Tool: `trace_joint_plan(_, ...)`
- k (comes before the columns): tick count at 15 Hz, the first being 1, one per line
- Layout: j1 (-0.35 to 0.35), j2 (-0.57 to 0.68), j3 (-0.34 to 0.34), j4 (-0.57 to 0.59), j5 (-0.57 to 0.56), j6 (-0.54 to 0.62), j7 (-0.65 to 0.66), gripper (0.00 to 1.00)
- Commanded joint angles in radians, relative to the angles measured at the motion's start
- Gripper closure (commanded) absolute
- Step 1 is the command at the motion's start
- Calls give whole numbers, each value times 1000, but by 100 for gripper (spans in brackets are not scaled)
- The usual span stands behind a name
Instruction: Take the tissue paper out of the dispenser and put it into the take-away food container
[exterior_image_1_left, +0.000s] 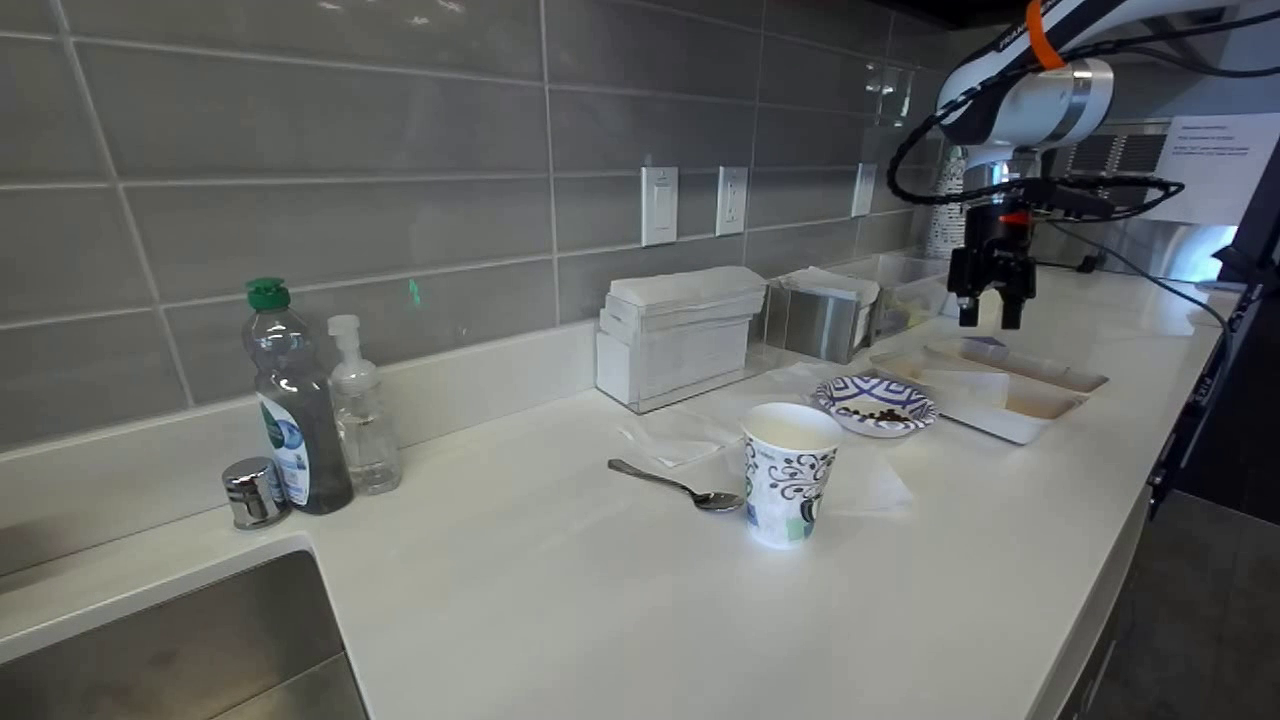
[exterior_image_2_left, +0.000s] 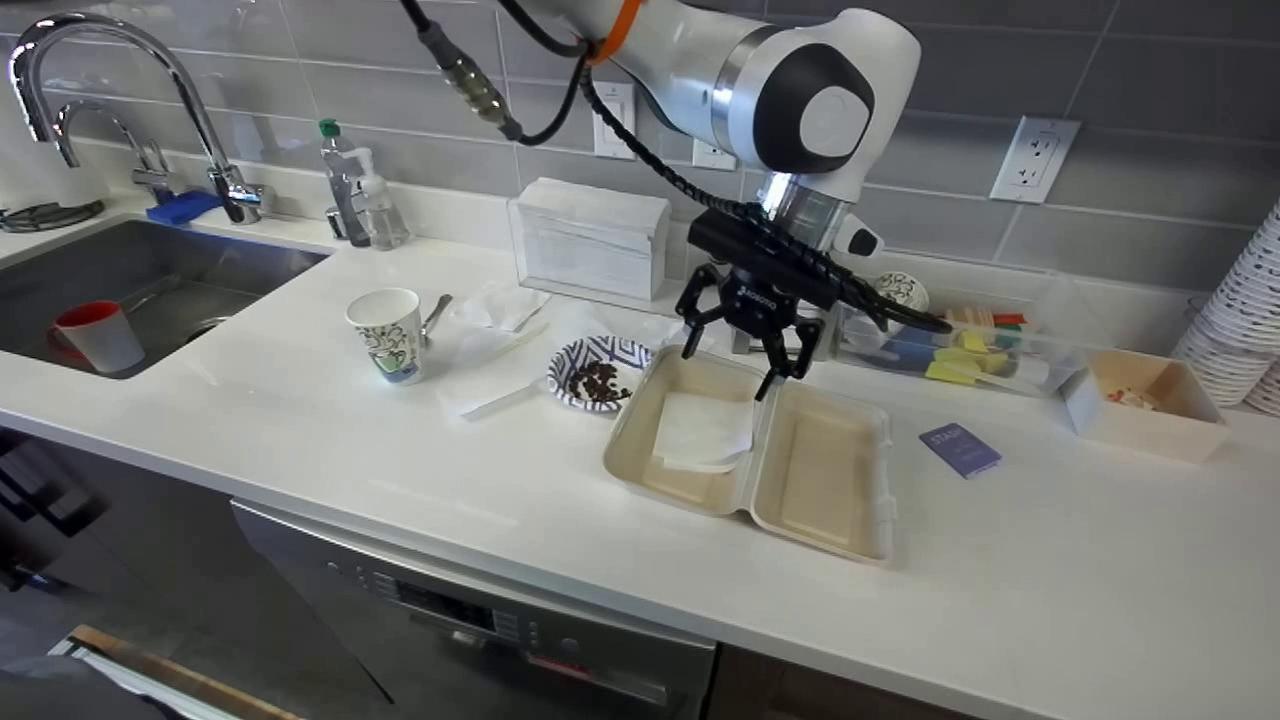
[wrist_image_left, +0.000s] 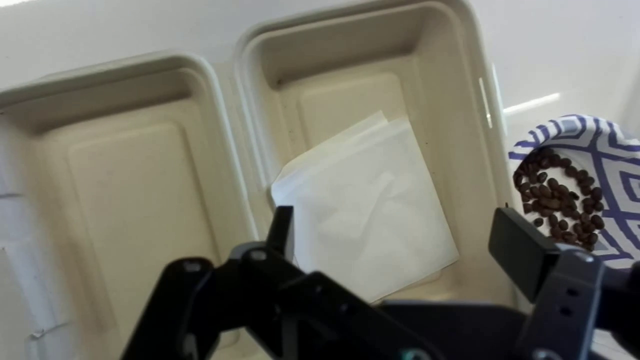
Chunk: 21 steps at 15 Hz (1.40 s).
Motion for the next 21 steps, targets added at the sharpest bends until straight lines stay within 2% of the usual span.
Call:
trace_joint_plan(1,12,4,13,-46,-9,47,-40,0)
trace_joint_plan(4,14,27,24,-62,-14,74,-86,0)
trace_joint_plan(10,11,68,45,-118,-15,255,-151,0)
trace_joint_plan(14,12,78,57,-140,-18,270,-196,0)
trace_joint_plan(21,23,87,56,-151,-47,320,-187,0)
